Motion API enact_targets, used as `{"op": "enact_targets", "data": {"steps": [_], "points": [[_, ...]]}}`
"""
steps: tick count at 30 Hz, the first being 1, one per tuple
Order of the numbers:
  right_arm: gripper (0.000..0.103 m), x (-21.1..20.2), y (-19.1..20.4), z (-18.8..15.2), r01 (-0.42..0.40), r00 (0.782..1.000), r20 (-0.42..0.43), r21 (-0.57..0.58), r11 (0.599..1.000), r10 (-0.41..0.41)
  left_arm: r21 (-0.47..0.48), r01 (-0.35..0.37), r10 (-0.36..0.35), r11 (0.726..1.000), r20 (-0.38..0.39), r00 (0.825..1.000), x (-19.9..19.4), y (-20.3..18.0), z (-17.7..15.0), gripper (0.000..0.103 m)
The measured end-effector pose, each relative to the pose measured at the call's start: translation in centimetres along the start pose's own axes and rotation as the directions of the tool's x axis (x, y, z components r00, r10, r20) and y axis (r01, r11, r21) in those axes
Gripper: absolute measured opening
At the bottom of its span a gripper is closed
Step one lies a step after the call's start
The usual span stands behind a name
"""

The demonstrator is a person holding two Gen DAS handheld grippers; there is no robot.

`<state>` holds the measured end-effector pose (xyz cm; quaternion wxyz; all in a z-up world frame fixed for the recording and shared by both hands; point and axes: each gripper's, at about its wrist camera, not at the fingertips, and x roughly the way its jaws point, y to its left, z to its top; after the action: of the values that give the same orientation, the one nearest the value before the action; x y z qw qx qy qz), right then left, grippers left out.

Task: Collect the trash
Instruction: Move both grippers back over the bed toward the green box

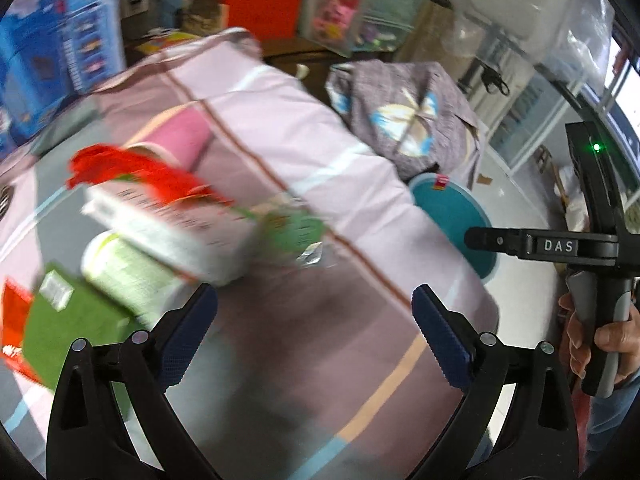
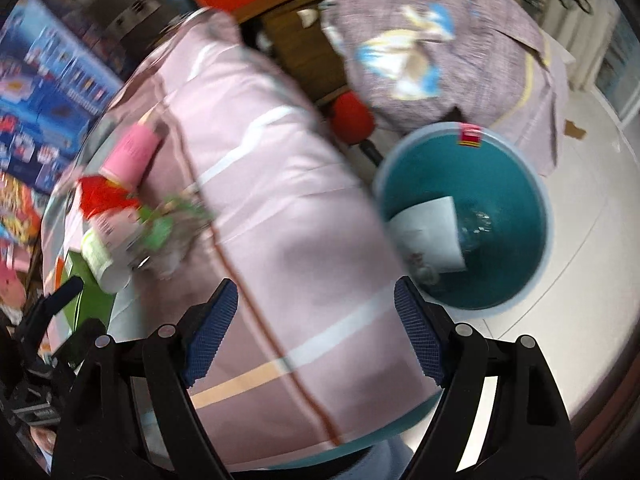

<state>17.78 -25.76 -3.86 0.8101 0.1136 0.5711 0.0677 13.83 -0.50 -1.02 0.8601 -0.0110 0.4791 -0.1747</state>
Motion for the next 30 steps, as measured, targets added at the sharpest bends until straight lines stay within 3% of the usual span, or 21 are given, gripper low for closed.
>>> {"op": "enact_targets", "data": {"steps": [9, 14, 16, 18, 23, 30], "points": [[0.077, 1.5, 8.0, -1.0, -0.020, 0.998, -0.063, -0.110, 0.994, 0.013, -0.108, -0.103, 0.111, 0.989, 0.066, 0.992, -5.5, 9.9, -2.4, 0.099], [0.077, 2.1, 12.0, -1.5, -0.017, 0.996, -0.086, -0.175, 0.985, 0.002, -0.178, -0.120, 0.139, 0.977, 0.098, 0.985, -7.9, 15.0, -3.6, 0.099], [0.084, 2.2, 13.1, -1.7, -0.020, 0.996, -0.093, -0.188, 0.982, 0.003, -0.199, -0.132, 0.157, 0.971, 0.119, 0.980, -8.5, 16.7, -4.1, 0.099], [0.084, 2.4, 14.2, -1.9, -0.019, 0.996, -0.095, -0.200, 0.980, 0.000, -0.214, -0.133, 0.162, 0.968, 0.128, 0.978, -8.8, 18.1, -4.6, 0.099], [0.084, 2.9, 16.1, -2.5, -0.019, 0.994, -0.109, -0.222, 0.975, -0.006, -0.196, -0.061, 0.083, 0.979, 0.106, 0.991, -7.5, 20.0, -5.5, 0.099], [0.084, 3.2, 17.4, -3.4, -0.018, 0.993, -0.119, -0.228, 0.973, -0.010, -0.101, 0.041, -0.039, 0.994, 0.026, 0.999, -4.9, 18.2, -7.7, 0.099]]}}
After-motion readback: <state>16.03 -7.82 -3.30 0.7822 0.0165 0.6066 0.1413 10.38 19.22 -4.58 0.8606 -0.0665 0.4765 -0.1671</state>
